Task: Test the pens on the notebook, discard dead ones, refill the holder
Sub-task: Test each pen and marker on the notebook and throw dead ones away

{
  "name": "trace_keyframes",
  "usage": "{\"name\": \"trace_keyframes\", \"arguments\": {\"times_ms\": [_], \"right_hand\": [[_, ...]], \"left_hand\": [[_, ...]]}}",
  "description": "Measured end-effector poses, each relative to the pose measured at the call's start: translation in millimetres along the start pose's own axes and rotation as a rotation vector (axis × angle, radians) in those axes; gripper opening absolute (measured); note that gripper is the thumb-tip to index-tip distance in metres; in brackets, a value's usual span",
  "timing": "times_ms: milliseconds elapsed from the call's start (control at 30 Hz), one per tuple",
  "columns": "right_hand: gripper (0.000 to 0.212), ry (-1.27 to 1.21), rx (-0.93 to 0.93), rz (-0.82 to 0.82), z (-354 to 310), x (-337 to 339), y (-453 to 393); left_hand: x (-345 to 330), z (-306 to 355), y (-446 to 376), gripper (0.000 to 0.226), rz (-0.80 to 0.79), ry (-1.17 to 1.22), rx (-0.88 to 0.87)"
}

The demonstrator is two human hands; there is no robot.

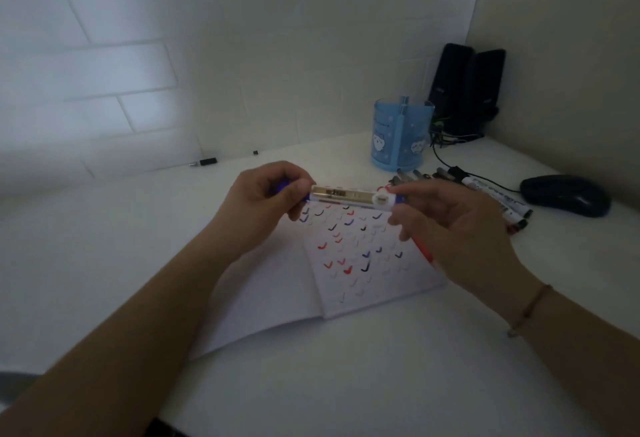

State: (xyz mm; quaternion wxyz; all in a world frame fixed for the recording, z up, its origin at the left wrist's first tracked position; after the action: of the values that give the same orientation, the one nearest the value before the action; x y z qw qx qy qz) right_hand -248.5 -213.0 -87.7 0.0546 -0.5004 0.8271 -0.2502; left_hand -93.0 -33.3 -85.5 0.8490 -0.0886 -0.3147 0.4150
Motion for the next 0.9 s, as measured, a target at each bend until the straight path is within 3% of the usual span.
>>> {"name": "trace_keyframes", "arguments": {"times_ms": [100,200,333,433,600,733,800,900], "right_hand": [[0.019,0.010,0.016,0.027,-1.9,-3.5,1.1],[0.019,-0.011,-0.004,-0.003,-14.2,-11.3,3.1],[0.016,-0.092,-0.176,-0.239,-32.2,-43.8,7.8],[0.014,-0.117,-0.277,-0.431,-52.7,-98.0,6.4],[0.008,-0.413,-0.375,-0.569,-113.5,-224.4,24.2],[0.012,-0.462,-0.316,-0.683,-141.3,-316.9,72.5],[0.011,-0.475,-0.416,-0.733,-127.5,-352.3,103.5],[0.012,-0.443,-0.723,-0.765,-78.6,-385.1,146.1]], "left_hand": [[4.3,10.8,3.9,0.013,0.075,0.122,0.064],[14.7,20.4,18.6,0.018,0.106,0.096,0.100],[60.5,31.7,67.5,0.029,0.078,0.014,0.165],[111.5,36.5,123.8,0.025,0.116,-0.161,0.208],[196.9,43.7,241.0,0.025,0.426,-0.645,0.239],[234.1,42.5,327.7,0.025,0.518,-0.676,0.374],[232.5,27.3,366.4,0.031,0.479,-0.739,0.451],[215.2,-15.4,419.3,0.027,0.490,-0.676,0.622]]}}
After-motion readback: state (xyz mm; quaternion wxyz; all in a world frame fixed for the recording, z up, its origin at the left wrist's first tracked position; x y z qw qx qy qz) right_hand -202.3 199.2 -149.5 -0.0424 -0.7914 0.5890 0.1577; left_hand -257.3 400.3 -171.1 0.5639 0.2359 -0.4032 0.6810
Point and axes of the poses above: each hand's wrist, its own y-axis away from the middle knuckle, its own x-axis out of the back of the hand, z = x × y, the point moved 2 cm from there along -y, towards the middle knuckle, and after that the axes turned 11 degrees about -y, right-handed, at the moved point
